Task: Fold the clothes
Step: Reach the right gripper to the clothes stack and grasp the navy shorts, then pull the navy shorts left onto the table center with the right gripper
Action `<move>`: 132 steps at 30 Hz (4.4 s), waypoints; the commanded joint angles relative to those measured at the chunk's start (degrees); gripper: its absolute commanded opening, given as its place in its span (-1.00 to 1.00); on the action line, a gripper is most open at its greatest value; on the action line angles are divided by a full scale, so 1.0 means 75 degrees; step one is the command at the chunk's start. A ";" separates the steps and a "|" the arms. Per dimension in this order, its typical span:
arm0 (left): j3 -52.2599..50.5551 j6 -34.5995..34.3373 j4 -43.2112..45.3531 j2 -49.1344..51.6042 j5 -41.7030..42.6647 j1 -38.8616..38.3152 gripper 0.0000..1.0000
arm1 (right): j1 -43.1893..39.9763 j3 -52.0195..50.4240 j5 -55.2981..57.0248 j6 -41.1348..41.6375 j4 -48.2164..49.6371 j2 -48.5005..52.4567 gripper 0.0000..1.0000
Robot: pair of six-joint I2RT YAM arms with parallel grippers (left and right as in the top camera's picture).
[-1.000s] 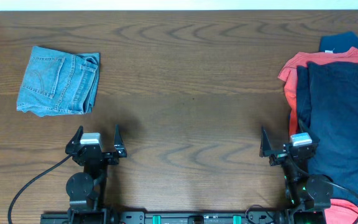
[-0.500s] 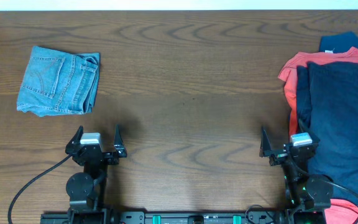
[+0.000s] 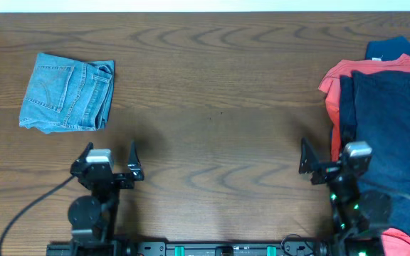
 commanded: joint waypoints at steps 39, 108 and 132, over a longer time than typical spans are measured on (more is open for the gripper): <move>0.7201 -0.1466 -0.5683 0.7968 0.2052 -0.0026 0.96 | -0.2704 0.9702 0.1212 0.0924 -0.4744 1.3222 0.68; 0.8515 -0.0393 -0.5572 1.0518 0.1708 -0.0982 0.57 | 0.0822 1.3321 0.0166 0.1507 -0.7790 1.0098 0.89; 0.8513 0.0157 -0.4118 1.4641 0.1868 -0.1682 0.09 | -0.0195 1.3307 0.0603 0.1466 -0.8696 1.0060 0.94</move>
